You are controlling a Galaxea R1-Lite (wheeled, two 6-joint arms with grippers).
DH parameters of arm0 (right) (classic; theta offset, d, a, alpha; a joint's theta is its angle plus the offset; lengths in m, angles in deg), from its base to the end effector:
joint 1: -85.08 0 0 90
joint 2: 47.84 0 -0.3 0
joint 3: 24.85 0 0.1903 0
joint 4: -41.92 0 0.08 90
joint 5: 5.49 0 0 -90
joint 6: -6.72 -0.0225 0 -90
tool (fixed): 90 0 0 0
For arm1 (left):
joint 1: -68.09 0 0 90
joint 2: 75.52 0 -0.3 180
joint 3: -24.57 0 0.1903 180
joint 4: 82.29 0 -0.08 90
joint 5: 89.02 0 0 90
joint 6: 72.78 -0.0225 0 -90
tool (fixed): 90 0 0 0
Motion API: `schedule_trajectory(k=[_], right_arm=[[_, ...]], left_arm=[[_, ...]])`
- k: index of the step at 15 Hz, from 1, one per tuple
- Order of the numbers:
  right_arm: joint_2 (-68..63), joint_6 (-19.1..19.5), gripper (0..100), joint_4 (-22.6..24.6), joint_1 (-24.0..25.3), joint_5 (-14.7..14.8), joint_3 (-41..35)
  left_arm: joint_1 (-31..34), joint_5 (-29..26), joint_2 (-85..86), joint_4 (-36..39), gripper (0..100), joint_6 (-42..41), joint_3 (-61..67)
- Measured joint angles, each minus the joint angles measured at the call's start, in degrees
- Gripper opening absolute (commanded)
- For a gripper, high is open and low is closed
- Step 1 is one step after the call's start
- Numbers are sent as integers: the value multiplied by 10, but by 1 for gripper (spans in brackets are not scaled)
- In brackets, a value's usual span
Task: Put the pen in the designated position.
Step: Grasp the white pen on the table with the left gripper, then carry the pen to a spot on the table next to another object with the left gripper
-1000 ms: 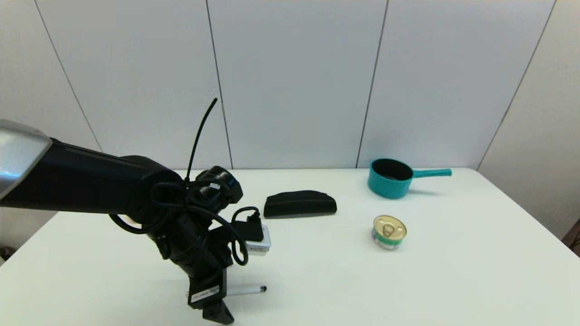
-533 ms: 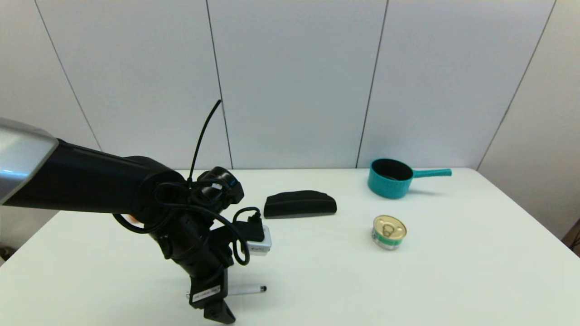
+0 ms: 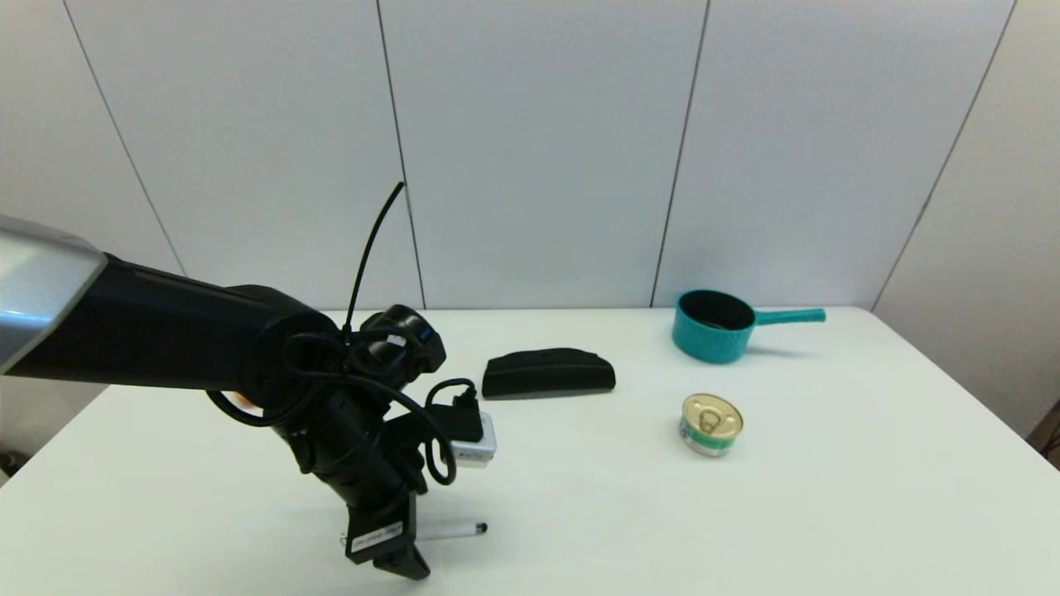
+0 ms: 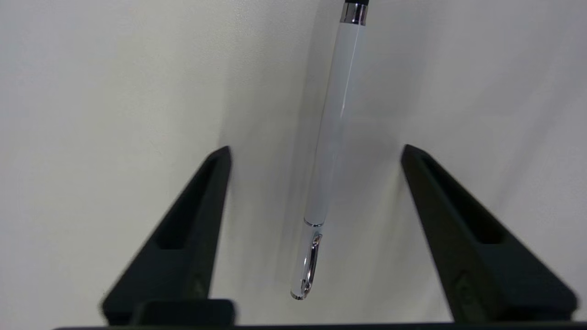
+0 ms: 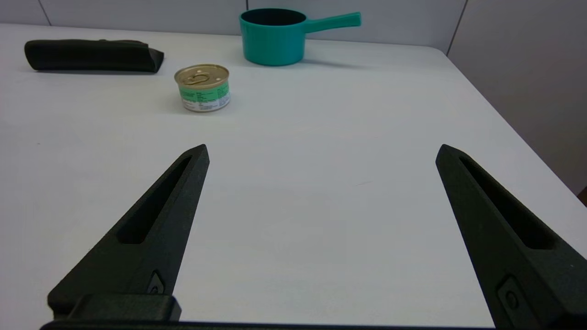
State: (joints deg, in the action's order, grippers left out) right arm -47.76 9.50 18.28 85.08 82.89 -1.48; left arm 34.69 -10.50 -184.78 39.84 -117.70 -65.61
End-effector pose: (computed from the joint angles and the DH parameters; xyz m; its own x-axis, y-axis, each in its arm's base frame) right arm -0.0229 0.0006 0.0750 0.9996 0.0283 -0.0033 -0.0284 0.9984 -0.0484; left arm 0.2495 -0.1699 0.1216 0.0752 -0.2880 -0.9547 0.9828 0.1831 0.0222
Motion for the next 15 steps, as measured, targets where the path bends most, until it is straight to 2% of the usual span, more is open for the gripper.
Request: schedule_trajectory(k=[15], right_arm=[[0, 0, 100, 0, 0, 0, 0]], left_arm=[[0, 0, 6, 1, 0, 0, -12]])
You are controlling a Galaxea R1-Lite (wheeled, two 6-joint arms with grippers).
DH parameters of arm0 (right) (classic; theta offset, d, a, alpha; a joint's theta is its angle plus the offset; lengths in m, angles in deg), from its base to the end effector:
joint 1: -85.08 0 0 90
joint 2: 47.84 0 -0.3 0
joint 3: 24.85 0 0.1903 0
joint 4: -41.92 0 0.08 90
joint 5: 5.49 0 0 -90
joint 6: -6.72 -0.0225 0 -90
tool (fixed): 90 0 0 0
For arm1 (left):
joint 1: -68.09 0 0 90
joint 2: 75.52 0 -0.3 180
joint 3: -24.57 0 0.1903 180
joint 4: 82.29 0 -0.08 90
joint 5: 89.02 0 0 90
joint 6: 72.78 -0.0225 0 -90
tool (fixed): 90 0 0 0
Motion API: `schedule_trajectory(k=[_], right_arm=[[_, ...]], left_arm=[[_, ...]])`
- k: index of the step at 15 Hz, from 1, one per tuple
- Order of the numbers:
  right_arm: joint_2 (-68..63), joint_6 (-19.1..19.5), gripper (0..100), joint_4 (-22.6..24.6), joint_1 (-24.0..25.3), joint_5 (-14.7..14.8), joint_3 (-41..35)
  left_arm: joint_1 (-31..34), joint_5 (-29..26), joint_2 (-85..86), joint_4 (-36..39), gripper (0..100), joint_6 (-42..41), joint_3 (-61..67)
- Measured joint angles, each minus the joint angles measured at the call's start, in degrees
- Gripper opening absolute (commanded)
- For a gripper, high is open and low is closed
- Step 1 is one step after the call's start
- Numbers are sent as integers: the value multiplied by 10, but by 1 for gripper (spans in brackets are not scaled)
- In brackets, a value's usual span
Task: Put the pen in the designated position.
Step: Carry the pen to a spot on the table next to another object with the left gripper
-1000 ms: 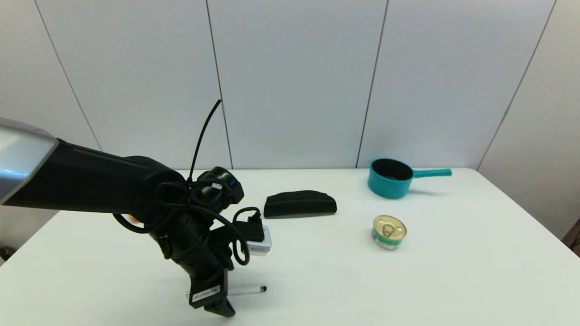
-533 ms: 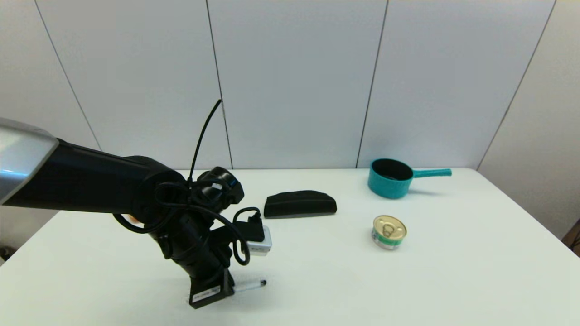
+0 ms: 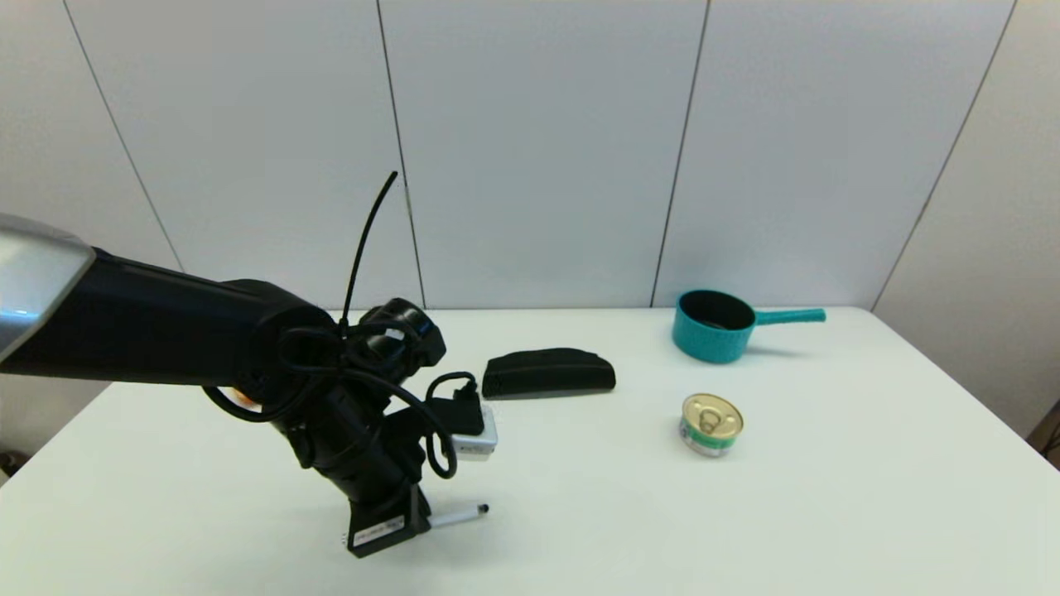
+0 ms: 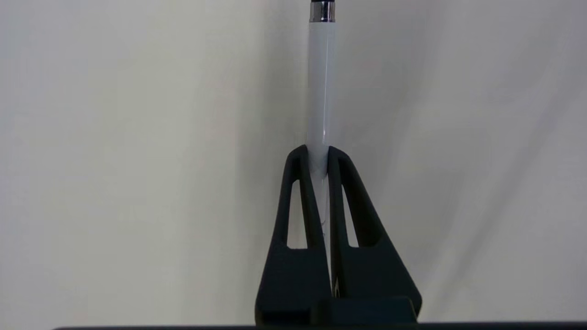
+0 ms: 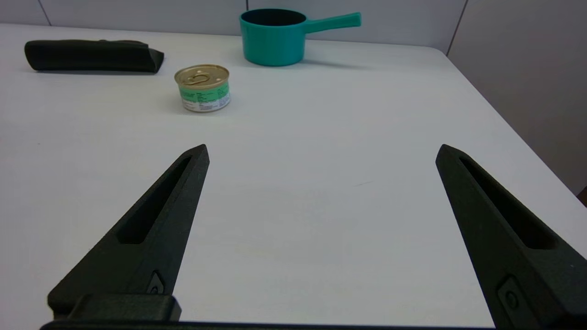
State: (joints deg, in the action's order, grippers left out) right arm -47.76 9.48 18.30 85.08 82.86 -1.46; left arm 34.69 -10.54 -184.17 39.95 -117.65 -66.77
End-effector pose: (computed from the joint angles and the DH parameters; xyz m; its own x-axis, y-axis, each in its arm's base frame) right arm -0.0230 0.0006 0.0751 0.9996 0.0288 -0.0026 -0.0289 0.9984 -0.0481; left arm 0.2512 -0.1710 0.1290 0.1008 -0.3057 -0.9468 0.9818 0.1844 0.0450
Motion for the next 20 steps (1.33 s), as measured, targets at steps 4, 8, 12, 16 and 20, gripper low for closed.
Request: schedule_trajectory(k=[4, 8, 12, 16, 20], right_arm=[[0, 0, 100, 0, 0, 0, 0], [0, 0, 100, 0, 0, 0, 0], [0, 0, 100, 0, 0, 0, 0], [0, 0, 100, 0, 0, 0, 0], [0, 0, 100, 0, 0, 0, 0]], left_arm=[[-2, -1, 4, 1, 0, 1, -36], [-25, -2, 3, -1, 0, 41, -94], [-80, -1, -18, -2, 0, 197, -191], [-132, 3, -56, -1, 0, 385, -256], [-143, 48, -98, -2, 0, 535, -316]])
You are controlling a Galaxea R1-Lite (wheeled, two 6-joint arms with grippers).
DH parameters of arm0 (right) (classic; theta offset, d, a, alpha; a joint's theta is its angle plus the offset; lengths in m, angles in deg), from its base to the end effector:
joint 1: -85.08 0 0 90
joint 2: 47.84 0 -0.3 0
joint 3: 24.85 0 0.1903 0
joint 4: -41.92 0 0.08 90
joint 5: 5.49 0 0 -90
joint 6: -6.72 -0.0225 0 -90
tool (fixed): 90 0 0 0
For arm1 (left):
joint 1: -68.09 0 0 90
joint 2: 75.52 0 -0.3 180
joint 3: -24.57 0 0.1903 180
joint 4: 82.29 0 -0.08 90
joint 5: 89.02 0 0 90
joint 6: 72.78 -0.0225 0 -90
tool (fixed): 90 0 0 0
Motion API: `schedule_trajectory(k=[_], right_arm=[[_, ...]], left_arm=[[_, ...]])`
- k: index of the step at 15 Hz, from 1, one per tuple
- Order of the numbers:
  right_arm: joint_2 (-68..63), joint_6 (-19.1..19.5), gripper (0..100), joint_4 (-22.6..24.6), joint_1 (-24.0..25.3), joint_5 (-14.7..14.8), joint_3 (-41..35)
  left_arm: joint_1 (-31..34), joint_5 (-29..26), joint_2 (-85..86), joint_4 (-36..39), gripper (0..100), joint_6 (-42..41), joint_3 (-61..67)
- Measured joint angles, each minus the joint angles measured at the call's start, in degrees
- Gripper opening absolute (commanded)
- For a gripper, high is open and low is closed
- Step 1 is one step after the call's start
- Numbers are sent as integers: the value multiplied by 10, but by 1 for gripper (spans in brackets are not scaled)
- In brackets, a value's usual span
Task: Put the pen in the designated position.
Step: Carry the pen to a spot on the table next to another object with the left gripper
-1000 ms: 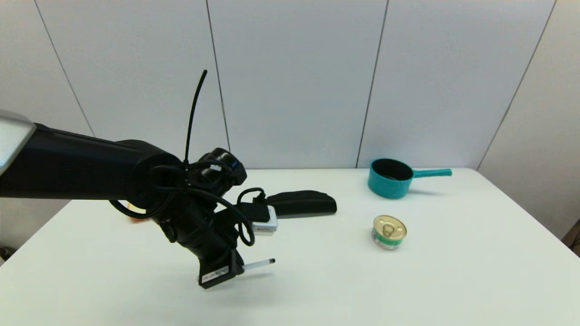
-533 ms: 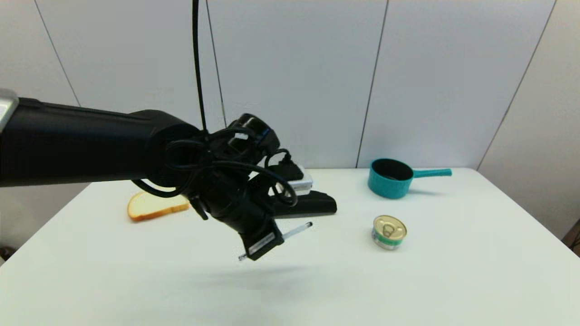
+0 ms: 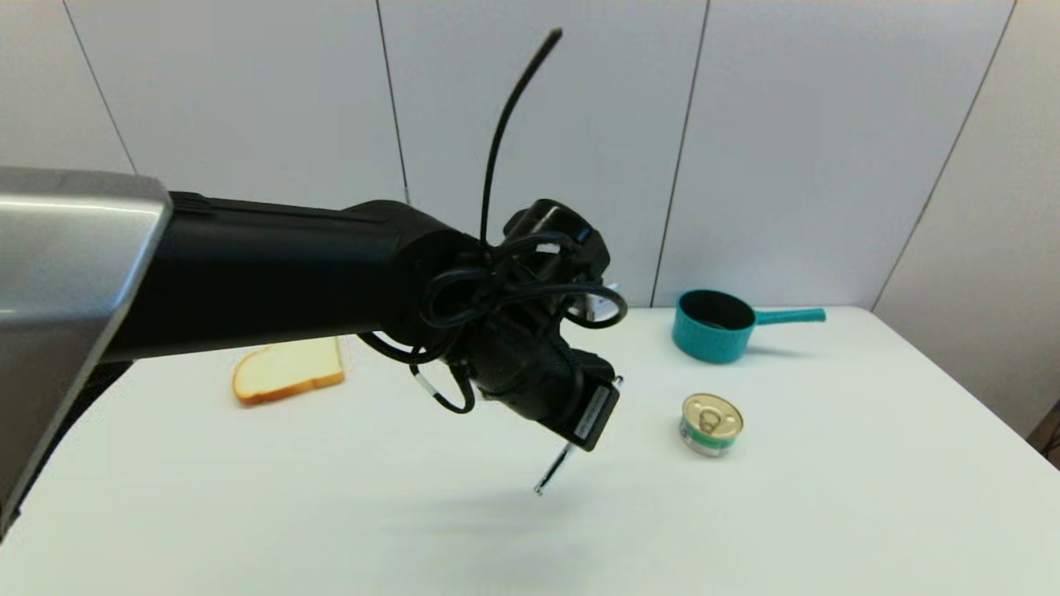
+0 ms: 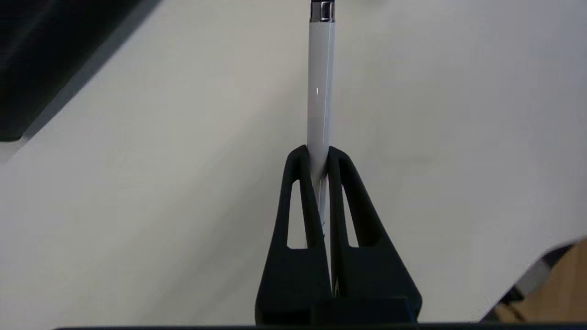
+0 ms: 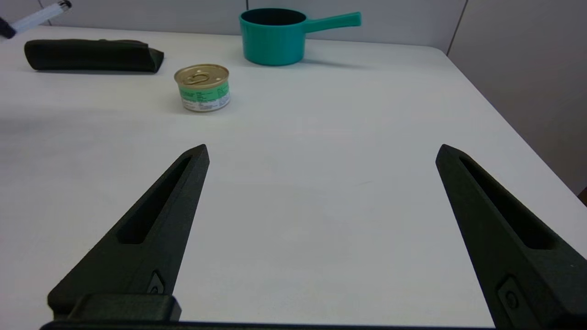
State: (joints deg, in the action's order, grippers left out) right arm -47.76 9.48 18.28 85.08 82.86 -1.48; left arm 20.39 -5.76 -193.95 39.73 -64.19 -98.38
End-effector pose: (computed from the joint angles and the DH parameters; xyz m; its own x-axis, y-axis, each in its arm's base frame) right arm -0.0229 0.0006 0.0750 0.9996 0.0288 -0.0033 -0.0289 0.9984 -0.0481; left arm 0.2629 -0.2928 0.1966 0.3111 -0.5163 -0.7979 0.6920 0.6985 -0.1822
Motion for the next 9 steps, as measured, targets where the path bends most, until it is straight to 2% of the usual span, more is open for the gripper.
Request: schedule_trajectory(k=[3, 9], right_arm=[[0, 0, 100, 0, 0, 0, 0], [0, 0, 100, 0, 0, 0, 0]], left_arm=[[-5, 34, -39, -3, 0, 109, -60], [-41, 40, -106, 4, 0, 339, -129]])
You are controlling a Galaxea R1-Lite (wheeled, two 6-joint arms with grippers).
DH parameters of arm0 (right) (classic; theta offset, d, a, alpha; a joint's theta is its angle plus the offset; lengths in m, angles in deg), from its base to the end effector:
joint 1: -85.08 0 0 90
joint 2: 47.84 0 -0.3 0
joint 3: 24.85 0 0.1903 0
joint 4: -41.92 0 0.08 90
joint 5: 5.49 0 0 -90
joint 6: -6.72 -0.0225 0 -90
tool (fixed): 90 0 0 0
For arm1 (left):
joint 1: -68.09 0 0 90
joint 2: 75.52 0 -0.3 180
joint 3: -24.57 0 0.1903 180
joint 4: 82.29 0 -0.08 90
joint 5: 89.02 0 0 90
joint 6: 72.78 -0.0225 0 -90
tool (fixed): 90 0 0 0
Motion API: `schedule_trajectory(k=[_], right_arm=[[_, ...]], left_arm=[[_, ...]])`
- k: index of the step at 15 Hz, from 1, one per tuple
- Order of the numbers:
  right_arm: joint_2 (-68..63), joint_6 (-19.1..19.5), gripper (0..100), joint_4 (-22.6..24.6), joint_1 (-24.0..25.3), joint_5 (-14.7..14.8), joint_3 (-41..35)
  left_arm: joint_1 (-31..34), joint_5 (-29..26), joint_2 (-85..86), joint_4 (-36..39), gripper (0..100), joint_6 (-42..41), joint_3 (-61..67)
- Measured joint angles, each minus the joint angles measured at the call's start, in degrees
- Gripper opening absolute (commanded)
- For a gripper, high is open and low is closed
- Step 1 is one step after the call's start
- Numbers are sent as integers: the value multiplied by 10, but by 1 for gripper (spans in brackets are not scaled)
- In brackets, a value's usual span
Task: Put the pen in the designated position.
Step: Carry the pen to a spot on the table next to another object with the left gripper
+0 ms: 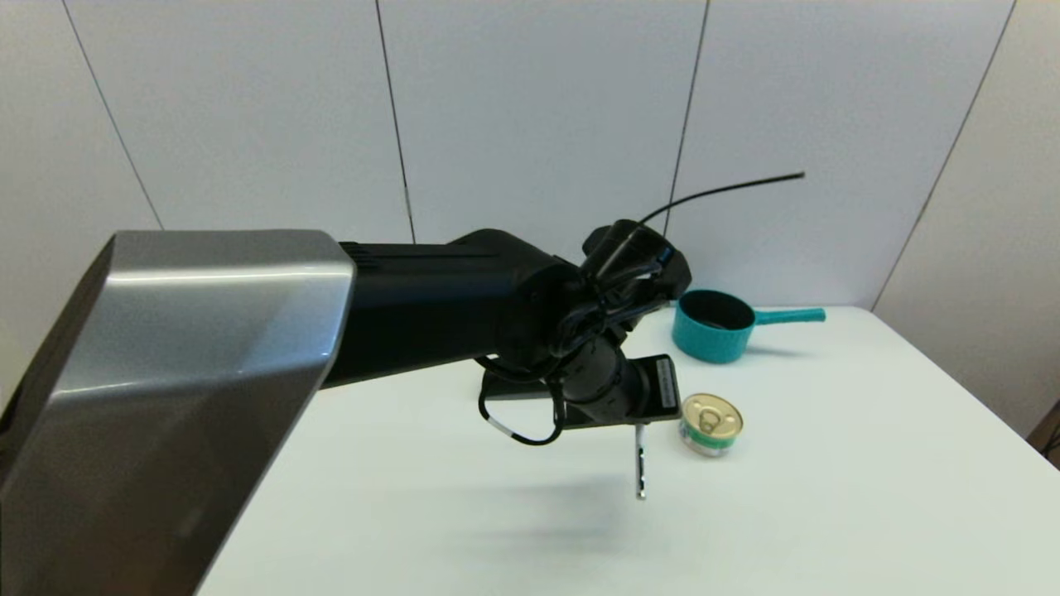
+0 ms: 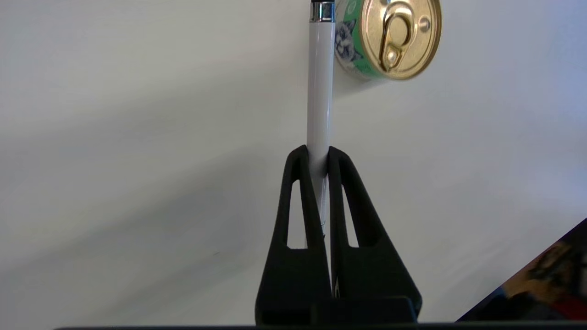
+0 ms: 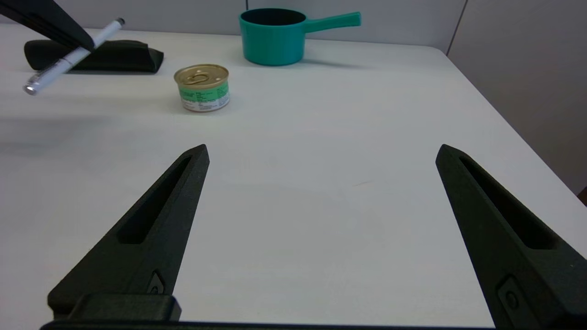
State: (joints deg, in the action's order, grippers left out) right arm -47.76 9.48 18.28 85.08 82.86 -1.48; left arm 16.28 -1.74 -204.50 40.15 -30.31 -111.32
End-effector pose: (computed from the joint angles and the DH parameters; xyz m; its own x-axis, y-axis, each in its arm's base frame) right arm -0.0229 0.0006 0.0750 0.9996 0.0288 -0.0033 -0.0289 0.9984 -0.0481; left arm 0.2728 -0.3485 0.1769 0.3543 -0.5271 -0.7724 0.2700 0.8485 -0.4552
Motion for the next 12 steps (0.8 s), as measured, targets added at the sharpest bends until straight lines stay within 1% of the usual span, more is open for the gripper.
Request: schedule_trajectory(k=[2, 5, 12], right_arm=[[0, 0, 100, 0, 0, 0, 0], [0, 0, 100, 0, 0, 0, 0], [0, 0, 100, 0, 0, 0, 0]], left_arm=[[-2, 0, -16, 27, 0, 38, -2], [-4, -1, -31, 53, 0, 54, -4], [-2, -2, -57, 80, 0, 59, -4]])
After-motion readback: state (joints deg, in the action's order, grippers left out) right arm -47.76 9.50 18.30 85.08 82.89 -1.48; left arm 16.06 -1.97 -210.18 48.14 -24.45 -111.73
